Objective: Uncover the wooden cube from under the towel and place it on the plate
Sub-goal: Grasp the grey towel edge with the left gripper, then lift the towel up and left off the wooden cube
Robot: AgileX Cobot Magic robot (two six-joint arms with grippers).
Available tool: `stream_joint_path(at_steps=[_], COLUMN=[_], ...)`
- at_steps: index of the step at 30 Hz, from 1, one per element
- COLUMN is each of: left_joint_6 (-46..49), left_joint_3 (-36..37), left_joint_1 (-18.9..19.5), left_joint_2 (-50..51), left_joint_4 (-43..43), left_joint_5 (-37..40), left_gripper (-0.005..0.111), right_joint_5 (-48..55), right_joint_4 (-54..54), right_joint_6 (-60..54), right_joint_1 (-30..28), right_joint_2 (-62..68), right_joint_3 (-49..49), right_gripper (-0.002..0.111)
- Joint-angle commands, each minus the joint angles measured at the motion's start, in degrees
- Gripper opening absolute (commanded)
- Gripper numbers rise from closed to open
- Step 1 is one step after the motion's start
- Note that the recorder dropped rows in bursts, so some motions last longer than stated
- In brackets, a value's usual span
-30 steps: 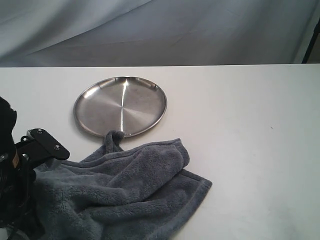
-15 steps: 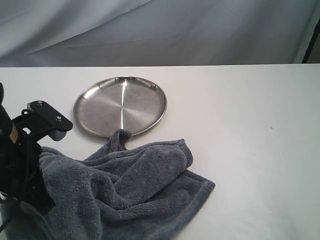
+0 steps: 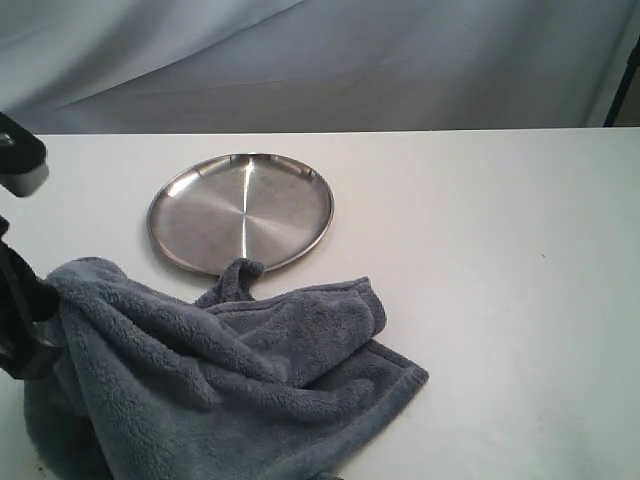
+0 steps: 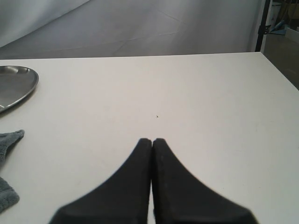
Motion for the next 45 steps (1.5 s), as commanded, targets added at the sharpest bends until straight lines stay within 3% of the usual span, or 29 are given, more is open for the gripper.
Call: stream_joint_path(at_steps=[1, 9, 19, 33, 45], left_joint_6=[-0.36, -0.36, -0.95, -2.0, -2.0], left_joint_3=[-0.49, -0.38, -0.27, 2.45, 2.35], left_joint_1=[-0.23, -0.23, -0.23, -0.23, -0.23], left_joint_2=[-6.11, -14.58, -16.35, -16.24, -16.24], left_joint_4=[-0.29, -0.29, -0.46, -0.41, -0.66], left_joint_5=[-5.12, -7.17, -9.44, -26.82, -33.7], left_gripper=[0.0, 0.0, 0.0, 0.0, 0.0], right_joint_5=[-0.12, -0.12, -0.12, -0.12, -0.12], right_joint_4=[-0.58, -0.58, -0.58, -0.58, -0.58], right_joint_6=[0.05, 0.05, 0.16, 0.02, 0.2], right_joint_1=[-0.01, -0.01, -0.01, -0.01, -0.01], right_joint_2=[-0.38, -0.38, -0.38, -0.38, -0.38], right_joint_3=[0.22, 0.22, 0.22, 0.22, 0.22], right_gripper=[0.0, 0.0, 0.0, 0.0, 0.0])
